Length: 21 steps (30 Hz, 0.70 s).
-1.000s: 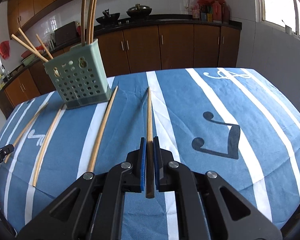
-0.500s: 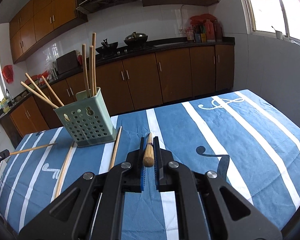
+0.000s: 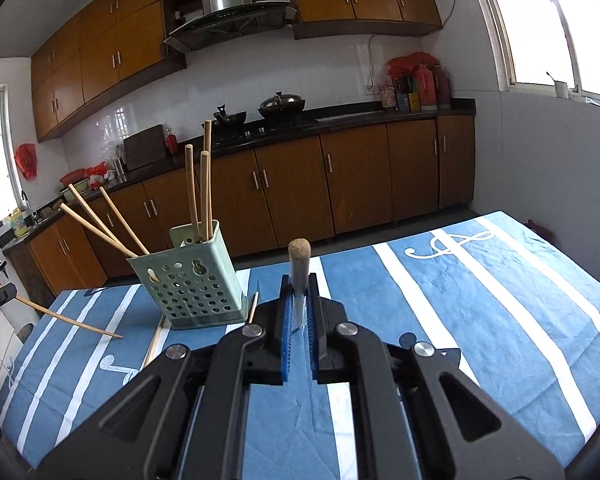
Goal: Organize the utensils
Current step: 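Carry both chopsticks over the green holder and lower them inside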
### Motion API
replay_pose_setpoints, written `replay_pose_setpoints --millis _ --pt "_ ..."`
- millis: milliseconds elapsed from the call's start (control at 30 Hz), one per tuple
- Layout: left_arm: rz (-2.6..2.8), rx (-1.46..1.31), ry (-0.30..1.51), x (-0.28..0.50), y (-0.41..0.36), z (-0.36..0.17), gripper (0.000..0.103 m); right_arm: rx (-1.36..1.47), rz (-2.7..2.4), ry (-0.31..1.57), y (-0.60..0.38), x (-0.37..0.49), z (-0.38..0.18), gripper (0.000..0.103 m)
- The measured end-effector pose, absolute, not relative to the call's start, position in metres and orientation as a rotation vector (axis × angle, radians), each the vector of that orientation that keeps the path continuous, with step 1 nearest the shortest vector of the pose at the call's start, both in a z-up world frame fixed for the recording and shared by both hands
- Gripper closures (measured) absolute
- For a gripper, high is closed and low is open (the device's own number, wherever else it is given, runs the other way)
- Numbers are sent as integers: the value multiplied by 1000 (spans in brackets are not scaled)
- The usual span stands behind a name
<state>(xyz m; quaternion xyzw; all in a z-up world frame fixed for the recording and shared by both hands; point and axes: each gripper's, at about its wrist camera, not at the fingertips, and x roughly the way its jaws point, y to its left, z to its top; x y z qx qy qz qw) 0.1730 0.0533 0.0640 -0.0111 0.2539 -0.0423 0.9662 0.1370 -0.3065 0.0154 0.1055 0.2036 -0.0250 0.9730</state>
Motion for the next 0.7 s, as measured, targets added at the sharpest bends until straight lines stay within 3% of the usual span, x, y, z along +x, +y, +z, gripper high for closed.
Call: replay_pose_setpoints --millis 700 --pt "-133 -47 478 171 46 87 95 216 25 339 -300 138 53 96"
